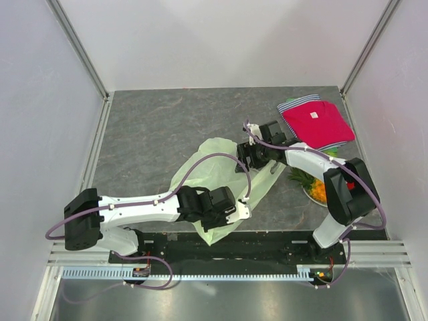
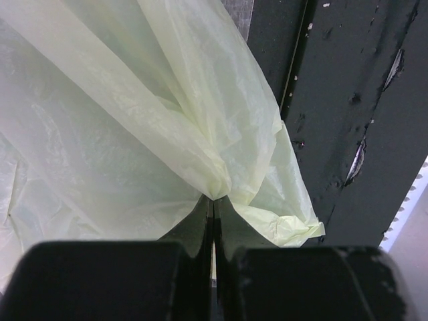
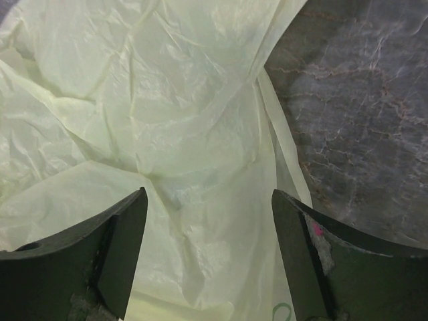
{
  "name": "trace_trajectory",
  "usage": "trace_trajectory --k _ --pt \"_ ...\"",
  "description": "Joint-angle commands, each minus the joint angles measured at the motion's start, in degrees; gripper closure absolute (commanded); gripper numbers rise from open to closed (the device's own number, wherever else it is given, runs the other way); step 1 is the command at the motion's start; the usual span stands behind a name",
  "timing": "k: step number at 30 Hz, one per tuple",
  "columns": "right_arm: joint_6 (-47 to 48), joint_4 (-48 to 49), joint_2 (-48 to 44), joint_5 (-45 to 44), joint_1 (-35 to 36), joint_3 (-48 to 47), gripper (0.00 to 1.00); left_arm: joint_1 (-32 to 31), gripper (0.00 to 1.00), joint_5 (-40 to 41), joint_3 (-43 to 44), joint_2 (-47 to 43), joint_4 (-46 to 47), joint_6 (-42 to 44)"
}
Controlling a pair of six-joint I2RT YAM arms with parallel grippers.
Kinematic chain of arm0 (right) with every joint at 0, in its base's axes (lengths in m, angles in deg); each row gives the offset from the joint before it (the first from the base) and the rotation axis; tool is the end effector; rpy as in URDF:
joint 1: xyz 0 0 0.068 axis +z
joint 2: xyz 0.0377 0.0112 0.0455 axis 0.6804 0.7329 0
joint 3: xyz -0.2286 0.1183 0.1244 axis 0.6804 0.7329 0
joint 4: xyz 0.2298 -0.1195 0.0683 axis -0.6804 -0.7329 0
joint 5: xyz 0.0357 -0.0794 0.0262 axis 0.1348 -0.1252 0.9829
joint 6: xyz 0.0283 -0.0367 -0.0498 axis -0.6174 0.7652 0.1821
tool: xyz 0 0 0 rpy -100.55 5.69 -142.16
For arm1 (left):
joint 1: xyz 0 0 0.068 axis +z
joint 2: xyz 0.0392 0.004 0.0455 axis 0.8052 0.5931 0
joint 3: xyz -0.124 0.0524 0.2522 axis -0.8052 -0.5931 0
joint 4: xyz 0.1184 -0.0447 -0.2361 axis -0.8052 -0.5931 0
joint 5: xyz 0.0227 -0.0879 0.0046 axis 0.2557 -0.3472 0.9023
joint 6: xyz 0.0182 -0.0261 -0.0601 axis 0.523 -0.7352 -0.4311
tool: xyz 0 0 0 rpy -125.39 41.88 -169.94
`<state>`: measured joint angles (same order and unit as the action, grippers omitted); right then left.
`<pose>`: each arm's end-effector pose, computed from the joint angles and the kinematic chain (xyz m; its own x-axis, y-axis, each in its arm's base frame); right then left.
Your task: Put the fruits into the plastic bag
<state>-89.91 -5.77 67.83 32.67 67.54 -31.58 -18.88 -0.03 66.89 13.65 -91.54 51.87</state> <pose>0.3163 0.1702 0.1993 -0.7928 -0.2386 -0.5609 -0.5136 0.7569 0.4041 0.0824 -0.2639 0.2142 -0.0998 0.8941 -0.4366 0.9880 0.1410 0.0630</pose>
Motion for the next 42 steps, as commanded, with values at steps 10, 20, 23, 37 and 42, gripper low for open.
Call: trace_trajectory --k 10,20,23,37,42 --pt "-0.62 6.65 3.19 3.71 2.4 3.67 0.26 -0.7 0.98 2.01 0.2 0.45 0.18 1.78" --pt "-6.32 8.59 2.85 0.13 2.4 4.9 1.0 -0.09 0.3 8.96 -0.15 -3.76 2.11 -0.86" --pt "-7.65 9.12 -0.93 -4.16 2.4 5.08 1.0 3.24 0.14 8.54 0.46 -7.18 2.99 -2.08" --pt "-13.45 21.24 -24.66 -16.75 13.21 10.52 1.0 26.78 0.01 -2.96 20.14 -8.87 5.9 -17.1" --pt "-11.61 23.62 -25.64 -20.18 19.8 12.19 1.0 31.2 0.01 -10.01 24.02 -5.18 7.82 -23.71"
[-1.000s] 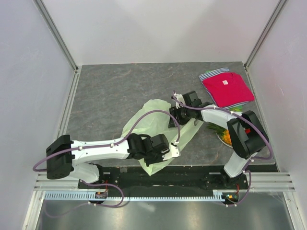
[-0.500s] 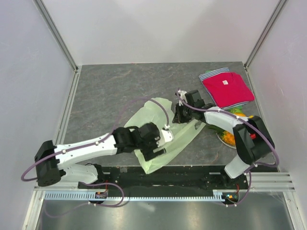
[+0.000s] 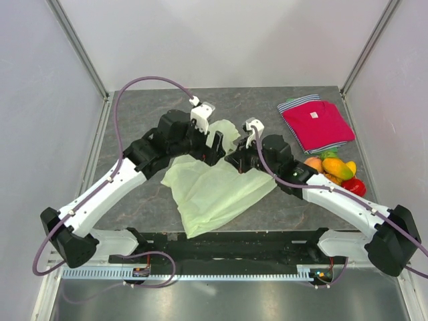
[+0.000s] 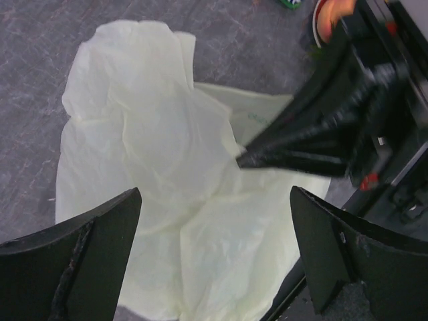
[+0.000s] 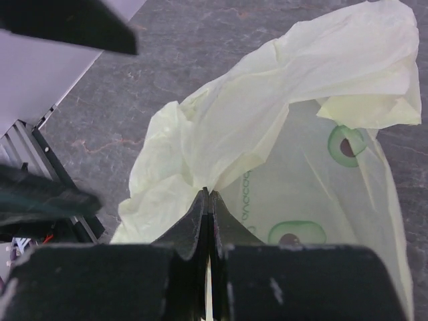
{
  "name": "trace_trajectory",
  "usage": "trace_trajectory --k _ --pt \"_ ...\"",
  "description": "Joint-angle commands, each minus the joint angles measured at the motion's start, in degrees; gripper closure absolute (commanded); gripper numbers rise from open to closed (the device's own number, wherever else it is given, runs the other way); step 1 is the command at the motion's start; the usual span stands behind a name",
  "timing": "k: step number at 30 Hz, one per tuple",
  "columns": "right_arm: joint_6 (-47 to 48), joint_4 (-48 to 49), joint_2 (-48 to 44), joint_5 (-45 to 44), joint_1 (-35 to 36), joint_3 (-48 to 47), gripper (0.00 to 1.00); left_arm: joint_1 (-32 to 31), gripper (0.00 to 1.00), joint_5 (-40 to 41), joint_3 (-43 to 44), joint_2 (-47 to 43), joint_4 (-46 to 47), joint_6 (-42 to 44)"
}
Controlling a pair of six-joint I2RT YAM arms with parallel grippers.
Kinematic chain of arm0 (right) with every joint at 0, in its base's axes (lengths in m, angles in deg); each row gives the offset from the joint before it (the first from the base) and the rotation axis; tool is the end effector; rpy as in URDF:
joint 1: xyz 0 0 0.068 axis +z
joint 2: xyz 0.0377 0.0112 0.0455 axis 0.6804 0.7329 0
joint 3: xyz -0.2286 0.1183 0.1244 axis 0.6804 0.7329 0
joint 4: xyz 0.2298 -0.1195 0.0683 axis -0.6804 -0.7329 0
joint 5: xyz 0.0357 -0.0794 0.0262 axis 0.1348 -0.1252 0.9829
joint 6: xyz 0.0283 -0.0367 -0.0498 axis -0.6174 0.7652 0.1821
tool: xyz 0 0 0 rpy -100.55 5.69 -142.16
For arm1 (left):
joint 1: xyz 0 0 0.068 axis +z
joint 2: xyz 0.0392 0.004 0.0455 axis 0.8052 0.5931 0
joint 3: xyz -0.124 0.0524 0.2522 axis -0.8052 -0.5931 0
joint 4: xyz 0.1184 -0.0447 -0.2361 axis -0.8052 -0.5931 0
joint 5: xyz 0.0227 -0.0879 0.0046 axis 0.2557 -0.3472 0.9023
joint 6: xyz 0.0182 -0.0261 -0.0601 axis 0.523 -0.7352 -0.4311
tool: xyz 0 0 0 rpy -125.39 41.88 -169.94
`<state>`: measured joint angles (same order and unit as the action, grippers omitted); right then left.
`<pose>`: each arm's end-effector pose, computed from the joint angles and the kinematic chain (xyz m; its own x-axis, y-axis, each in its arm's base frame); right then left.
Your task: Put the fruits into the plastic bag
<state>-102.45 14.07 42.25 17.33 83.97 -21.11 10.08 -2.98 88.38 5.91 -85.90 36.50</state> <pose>0.2200 0.2034 0.3071 -0.4734 0.0295 -0.8803 -0.6419 0.6728 0.3678 0.2087 -0.2032 0.3883 -0.4179 0.2683 -0.8680 0.6937 0.7112 -0.1141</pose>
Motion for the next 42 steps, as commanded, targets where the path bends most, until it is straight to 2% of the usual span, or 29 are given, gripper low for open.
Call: trace_trajectory --k 1,5,11,23,25,27,28,30,31,33,34,37,41,42 --pt "1.29 4.04 -0.06 -6.06 4.24 1.99 1.0 2.42 0.01 -7.41 2.54 2.91 2.63 -8.87" --pt "2.08 4.92 0.55 -8.7 8.28 2.87 1.0 4.35 0.01 -7.76 0.43 2.56 4.74 -11.5" --pt "3.31 4.74 1.52 -12.39 11.01 1.9 1.0 4.61 0.02 -8.12 -0.36 6.5 2.64 -9.76" --pt "4.28 4.57 2.4 -14.77 12.33 1.2 1.0 4.61 0.06 -14.97 -1.86 14.51 0.79 -7.56" --pt "4.71 4.39 2.66 -15.12 12.25 1.11 1.0 4.61 0.11 -17.07 -1.94 16.44 0.87 -7.38" --pt "4.89 4.22 3.1 -15.47 12.34 0.93 1.0 4.61 0.25 -19.35 -1.68 17.5 0.78 -7.47" --pt "4.98 4.13 3.45 -15.74 12.34 0.93 1.0 4.61 0.36 -20.06 -1.33 18.29 0.87 -7.47" --pt "5.25 4.04 3.63 -16.09 12.42 0.85 1.0 4.61 0.46 -21.64 -1.07 19.0 1.05 -7.64" --pt "5.33 3.95 3.8 -16.26 12.42 0.85 1.0 4.61 0.59 -22.09 -1.07 19.7 1.14 -7.64" --pt "5.42 3.6 3.8 -16.62 12.34 0.67 1.0 4.61 0.72 -23.84 -1.15 20.14 1.31 -7.73" --pt "5.6 3.25 3.8 -16.62 12.42 0.58 1.0 4.61 0.83 -24.37 -1.15 20.23 1.49 -7.9" --pt "5.6 1.59 3.54 -17.76 12.42 -0.47 0.96 4.79 0.98 -24.64 -0.54 19.79 1.84 -7.29" --pt "5.42 -1.49 1.0 -20.04 12.42 -2.48 0.86 5.67 0.98 -19.91 1.22 14.89 2.36 -5.1" --pt "5.77 -3.32 0.21 -20.39 12.34 -3.1 0.71 5.76 0.98 -17.81 1.74 13.74 2.72 -4.22"
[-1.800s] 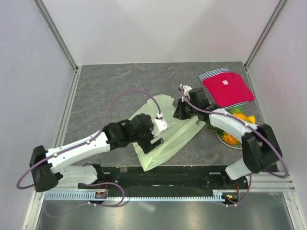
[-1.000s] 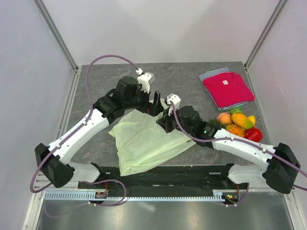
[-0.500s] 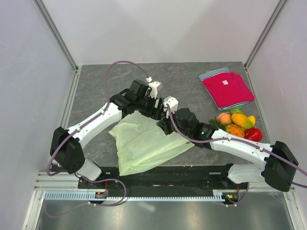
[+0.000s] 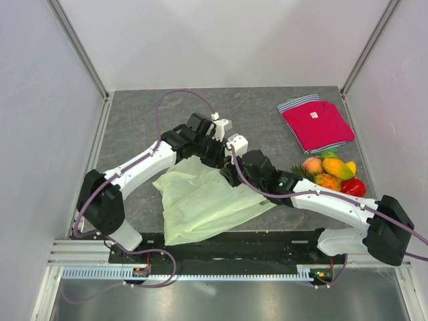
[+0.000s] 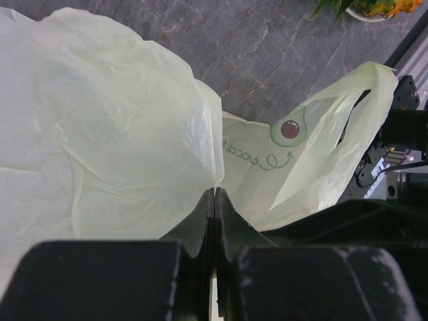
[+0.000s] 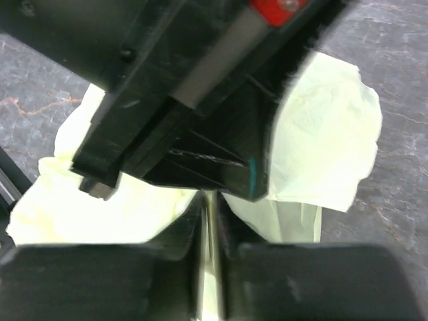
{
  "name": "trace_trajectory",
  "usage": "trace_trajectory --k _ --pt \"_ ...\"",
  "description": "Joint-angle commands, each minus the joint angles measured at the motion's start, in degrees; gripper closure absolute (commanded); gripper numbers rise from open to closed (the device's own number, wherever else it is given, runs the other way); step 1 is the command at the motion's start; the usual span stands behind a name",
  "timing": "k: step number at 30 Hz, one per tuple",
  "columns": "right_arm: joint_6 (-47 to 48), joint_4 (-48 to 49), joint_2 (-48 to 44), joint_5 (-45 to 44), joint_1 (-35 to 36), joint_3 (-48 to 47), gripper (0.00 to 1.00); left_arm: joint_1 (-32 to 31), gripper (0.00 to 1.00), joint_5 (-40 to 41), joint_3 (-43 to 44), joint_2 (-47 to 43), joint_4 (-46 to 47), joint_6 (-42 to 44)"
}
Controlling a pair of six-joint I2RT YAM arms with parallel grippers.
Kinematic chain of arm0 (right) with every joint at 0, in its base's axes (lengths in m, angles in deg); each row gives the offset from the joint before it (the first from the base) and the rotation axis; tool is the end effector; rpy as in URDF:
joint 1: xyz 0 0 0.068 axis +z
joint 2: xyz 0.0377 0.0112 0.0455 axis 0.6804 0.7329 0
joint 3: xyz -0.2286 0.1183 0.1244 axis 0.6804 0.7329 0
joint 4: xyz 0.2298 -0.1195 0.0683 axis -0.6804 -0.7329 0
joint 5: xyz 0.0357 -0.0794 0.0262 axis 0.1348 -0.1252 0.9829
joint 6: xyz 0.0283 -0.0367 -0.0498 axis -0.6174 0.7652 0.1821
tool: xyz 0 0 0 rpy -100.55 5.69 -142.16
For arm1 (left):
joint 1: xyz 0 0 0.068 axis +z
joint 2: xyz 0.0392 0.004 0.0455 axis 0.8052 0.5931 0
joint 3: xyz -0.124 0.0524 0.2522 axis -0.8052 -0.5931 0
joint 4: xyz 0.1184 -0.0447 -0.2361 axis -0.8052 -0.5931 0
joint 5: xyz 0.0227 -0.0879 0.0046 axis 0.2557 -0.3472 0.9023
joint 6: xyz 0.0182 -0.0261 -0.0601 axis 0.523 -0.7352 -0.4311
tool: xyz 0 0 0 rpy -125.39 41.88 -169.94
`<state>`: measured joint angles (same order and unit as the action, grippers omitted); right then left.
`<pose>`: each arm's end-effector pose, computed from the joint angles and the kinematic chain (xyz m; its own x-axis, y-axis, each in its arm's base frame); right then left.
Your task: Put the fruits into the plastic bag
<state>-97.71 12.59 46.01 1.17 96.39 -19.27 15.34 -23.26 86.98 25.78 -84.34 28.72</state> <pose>0.1881 0.2432 0.2733 -0.4303 -0.1495 -0.8902 -0.6437 0.7422 0.1864 0.2730 -0.2438 0.2772 -0.7509 0.3282 -0.5731 0.6227 0.6409 -0.4490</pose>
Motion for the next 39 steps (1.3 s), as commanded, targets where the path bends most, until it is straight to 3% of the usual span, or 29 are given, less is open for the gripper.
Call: trace_trajectory --k 1,2,3,6,8,14,23,28,33,39 --pt "1.2 -4.12 -5.82 -4.68 -0.08 -6.34 0.63 0.58 0.99 3.19 3.14 -7.62 1.86 5.48" --pt "1.29 -5.1 -6.98 -5.03 -0.17 -6.96 0.55 0.58 0.99 3.81 3.14 -8.85 3.26 6.54" --pt "1.55 -6.07 -8.38 -5.47 -0.08 -7.66 0.41 0.58 0.98 3.99 2.97 -11.39 4.15 7.77" --pt "2.26 -8.97 -13.39 -6.09 -0.6 -11.0 0.24 0.58 0.99 1.81 2.71 -15.26 6.17 12.96" --pt "1.91 -11.43 -15.42 -5.83 -2.18 -13.99 0.18 0.66 0.99 -0.92 2.36 -17.03 7.05 18.58" --pt "0.24 -19.43 -13.49 2.34 -11.32 -20.06 0.13 0.93 0.99 -6.47 -1.25 -25.03 11.44 22.46" --pt "-0.37 -21.46 -17.62 8.85 -15.55 -14.53 0.05 7.33 0.98 -11.03 -6.69 -30.05 17.07 21.76" --pt "-2.48 -19.88 -20.35 11.39 -15.55 -8.03 0.05 8.93 0.98 -11.65 -7.75 -30.05 18.56 19.92" --pt "-5.38 -13.48 -17.02 15.26 -15.63 -0.04 0.05 9.54 0.98 -13.93 -8.63 -30.57 19.8 19.12" --pt "-4.6 -8.63 -11.74 10.35 -15.9 2.44 0.04 10.16 0.98 -15.87 -9.42 -30.75 20.41 18.86"
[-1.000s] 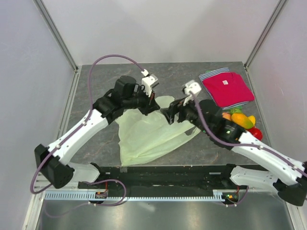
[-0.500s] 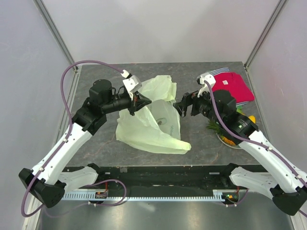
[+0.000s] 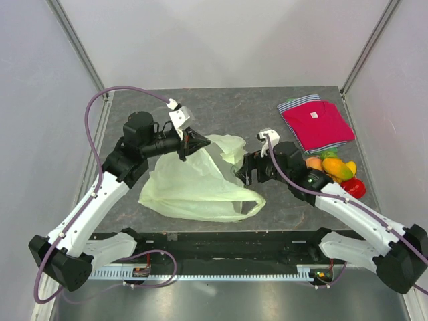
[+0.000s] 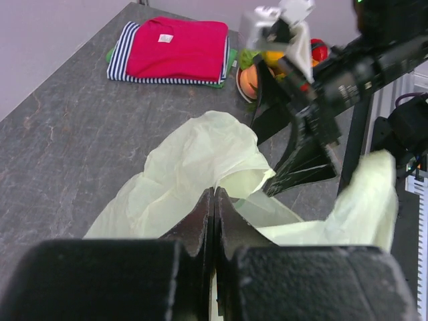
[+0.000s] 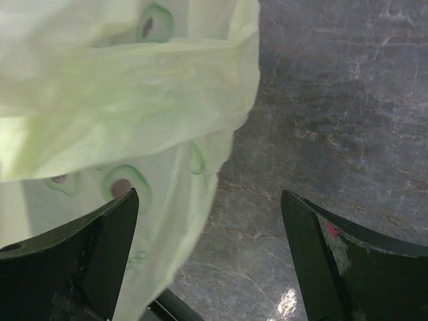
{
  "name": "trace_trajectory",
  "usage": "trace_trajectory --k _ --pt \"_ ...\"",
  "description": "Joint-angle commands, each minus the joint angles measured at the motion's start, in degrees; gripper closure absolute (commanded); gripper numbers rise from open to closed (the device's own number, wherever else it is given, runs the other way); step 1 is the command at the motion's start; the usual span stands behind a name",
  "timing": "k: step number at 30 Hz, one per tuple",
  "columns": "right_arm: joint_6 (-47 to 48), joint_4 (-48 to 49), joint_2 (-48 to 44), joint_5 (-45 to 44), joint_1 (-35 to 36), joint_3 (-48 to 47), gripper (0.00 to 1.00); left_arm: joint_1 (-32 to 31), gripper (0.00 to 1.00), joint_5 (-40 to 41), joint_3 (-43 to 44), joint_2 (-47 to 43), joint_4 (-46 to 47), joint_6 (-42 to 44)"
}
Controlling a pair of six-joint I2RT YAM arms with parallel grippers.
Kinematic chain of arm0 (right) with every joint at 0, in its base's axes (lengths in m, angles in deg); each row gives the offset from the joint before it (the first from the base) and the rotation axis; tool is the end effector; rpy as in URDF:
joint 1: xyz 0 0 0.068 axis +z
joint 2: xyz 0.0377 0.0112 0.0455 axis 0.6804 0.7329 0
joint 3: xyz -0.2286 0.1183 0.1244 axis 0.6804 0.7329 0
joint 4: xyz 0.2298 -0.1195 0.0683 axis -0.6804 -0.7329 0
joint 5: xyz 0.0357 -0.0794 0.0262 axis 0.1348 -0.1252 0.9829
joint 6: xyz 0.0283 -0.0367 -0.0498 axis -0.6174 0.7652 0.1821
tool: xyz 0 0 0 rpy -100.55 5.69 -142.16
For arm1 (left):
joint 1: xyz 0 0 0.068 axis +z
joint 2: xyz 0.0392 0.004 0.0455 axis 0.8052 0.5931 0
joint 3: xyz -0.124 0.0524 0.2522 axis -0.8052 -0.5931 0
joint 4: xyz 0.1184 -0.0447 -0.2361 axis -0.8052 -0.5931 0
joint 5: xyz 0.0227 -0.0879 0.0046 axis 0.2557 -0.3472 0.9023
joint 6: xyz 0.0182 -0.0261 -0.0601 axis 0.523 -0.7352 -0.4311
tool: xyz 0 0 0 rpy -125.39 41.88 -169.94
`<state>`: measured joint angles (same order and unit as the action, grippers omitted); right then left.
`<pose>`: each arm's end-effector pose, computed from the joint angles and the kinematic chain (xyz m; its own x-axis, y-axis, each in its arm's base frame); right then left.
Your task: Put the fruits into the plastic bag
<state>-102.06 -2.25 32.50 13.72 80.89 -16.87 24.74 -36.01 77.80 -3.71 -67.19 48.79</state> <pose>0.1932 0.1578 0.2889 -0.5801 -0.0348 -0.8138 -0.5179 0.7869 0.3355 0.2056 -0.1507 0.4049 -0.0606 0.1435 -0.9878 0.9156 0.4020 0.0023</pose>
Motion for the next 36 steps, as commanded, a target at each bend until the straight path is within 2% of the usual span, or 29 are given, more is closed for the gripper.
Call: trace_trajectory --k 1,6,12,15,17,18,19,20,21,22,24,27,31,34,36 --pt "-0.07 6.91 2.64 -2.11 -1.19 0.03 0.04 0.85 0.98 -3.13 -0.24 -1.27 3.34 -1.2" --pt "-1.38 10.6 5.29 4.89 -2.95 2.4 0.03 1.37 0.98 -4.09 -0.51 -1.18 4.31 -2.08" --pt "-10.6 27.9 8.36 12.91 -3.04 10.49 0.04 1.72 0.98 -6.2 -1.03 -1.09 5.71 -3.31" --pt "-13.78 35.64 11.44 14.32 -3.04 12.77 0.08 1.9 0.99 -7.78 -1.39 -1.0 6.86 -4.1" --pt "-14.22 37.24 12.67 12.84 -2.95 12.78 0.21 1.99 0.99 -7.96 -1.3 -0.83 6.95 -4.54" --pt "-14.13 36.98 12.93 11.78 -2.95 12.52 0.4 2.08 0.99 -7.79 -1.3 -0.83 6.86 -4.54" --pt "-13.78 34.98 12.85 10.9 -3.21 11.38 0.52 2.25 0.99 -7.53 -1.3 -1.0 6.95 -4.54" --pt "-13.35 33.3 12.67 8.2 -3.39 10.68 0.68 2.51 0.98 -7.26 -1.47 -1.26 6.95 -4.46" --pt "-12.21 31.55 12.24 6.69 -3.65 9.97 0.91 2.69 0.98 -6.74 -1.65 -1.35 6.86 -4.46" --pt "-11.68 27.88 11.28 5.2 -4.61 8.75 0.99 2.78 0.99 -6.38 -1.65 -1.44 6.86 -4.28" --pt "-10.01 21.73 9.26 0.62 -6.46 7.6 1.0 3.22 0.99 -5.33 -1.48 -1.79 6.51 -3.85" --pt "-7.82 15.3 5.31 -2.89 -12.95 6.36 1.0 4.71 0.98 -3.4 0.02 -2.06 4.58 -2.18" --pt "-4.3 7.55 1.34 -4.75 -24.01 4.61 1.0 7.34 0.98 -0.85 1.07 -3.81 2.47 -0.86" --pt "-1.92 3.24 -0.86 -5.19 -28.95 3.12 1.0 9.02 0.98 1.09 0.72 -5.13 2.2 -0.33" --pt "-1.74 2.0 -2.09 -5.28 -29.67 2.85 1.0 9.37 0.99 1.18 0.55 -5.13 2.11 -0.15"
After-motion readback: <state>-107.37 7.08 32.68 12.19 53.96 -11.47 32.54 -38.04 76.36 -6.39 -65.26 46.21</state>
